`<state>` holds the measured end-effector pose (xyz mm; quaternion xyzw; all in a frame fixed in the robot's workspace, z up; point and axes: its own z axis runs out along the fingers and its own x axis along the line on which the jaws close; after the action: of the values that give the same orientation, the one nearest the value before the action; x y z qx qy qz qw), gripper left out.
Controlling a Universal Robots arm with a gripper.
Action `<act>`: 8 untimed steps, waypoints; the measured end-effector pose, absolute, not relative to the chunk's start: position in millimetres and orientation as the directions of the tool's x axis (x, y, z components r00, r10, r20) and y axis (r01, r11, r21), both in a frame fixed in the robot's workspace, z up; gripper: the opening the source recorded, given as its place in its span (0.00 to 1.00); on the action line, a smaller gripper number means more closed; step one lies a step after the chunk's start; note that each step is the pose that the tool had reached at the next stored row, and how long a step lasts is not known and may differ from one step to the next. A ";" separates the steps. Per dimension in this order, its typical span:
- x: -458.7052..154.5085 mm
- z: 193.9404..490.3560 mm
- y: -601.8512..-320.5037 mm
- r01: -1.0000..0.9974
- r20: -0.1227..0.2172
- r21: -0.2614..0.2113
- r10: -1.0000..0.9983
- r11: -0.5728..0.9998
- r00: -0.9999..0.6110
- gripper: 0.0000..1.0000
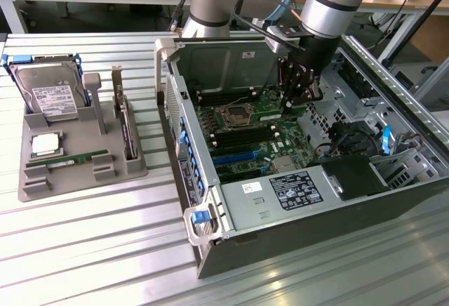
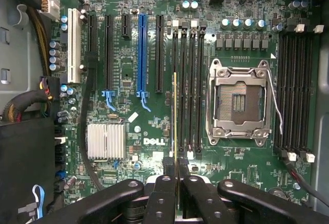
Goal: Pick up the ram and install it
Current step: 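Insert the ram into the slot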
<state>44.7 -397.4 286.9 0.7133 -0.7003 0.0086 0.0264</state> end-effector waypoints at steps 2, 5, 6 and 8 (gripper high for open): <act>44.7 286.1 -397.4 -1.000 0.049 0.026 -0.999 -0.018 0.019 0.12; 44.7 285.3 -397.4 -1.000 0.049 0.026 -0.999 -0.018 0.019 0.12; 44.7 285.0 -397.4 -1.000 0.049 0.026 -0.999 -0.018 0.019 0.12; 44.7 284.6 -397.4 -1.000 0.049 0.026 -0.999 -0.018 0.019 0.12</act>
<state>44.7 -397.4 284.6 0.7133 -0.7003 0.0086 0.0264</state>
